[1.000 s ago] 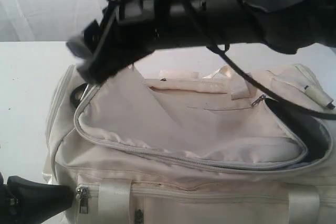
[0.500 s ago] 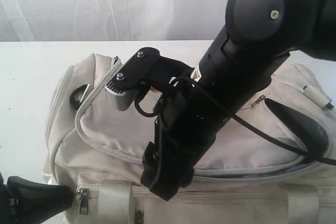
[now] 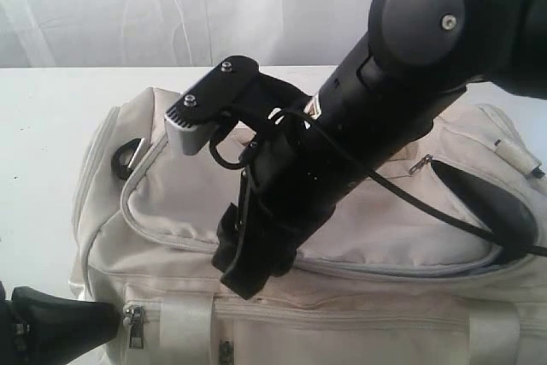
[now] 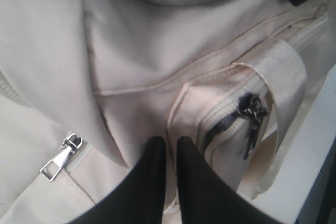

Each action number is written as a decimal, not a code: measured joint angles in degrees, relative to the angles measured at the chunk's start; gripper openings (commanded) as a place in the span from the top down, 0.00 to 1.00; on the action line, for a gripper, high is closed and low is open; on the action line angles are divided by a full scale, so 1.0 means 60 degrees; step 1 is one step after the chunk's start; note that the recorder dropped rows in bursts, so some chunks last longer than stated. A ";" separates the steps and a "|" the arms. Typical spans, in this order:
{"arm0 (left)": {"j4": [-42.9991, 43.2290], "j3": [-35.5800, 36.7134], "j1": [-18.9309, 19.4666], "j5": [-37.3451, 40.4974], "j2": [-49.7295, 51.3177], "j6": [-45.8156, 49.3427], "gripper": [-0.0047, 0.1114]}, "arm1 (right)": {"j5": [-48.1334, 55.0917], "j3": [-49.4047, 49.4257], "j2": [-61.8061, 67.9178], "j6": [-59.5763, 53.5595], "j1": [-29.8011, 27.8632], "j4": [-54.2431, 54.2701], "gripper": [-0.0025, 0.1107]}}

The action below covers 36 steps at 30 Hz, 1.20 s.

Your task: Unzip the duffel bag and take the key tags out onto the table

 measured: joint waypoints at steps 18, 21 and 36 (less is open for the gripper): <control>0.0000 0.0000 0.0000 0.0000 0.0000 -0.0017 0.82 | -0.0429 0.0000 -0.0025 0.0236 0.0000 -0.0067 0.93; 0.0000 0.0000 0.0000 0.0000 0.0000 -0.0017 0.82 | -0.0689 0.0000 -0.0203 0.0168 0.0000 -0.0274 0.94; 0.0000 0.0000 0.0000 0.0000 0.0000 -0.0017 0.82 | -0.3925 0.0000 -0.0670 0.0148 -0.0053 -0.4230 0.97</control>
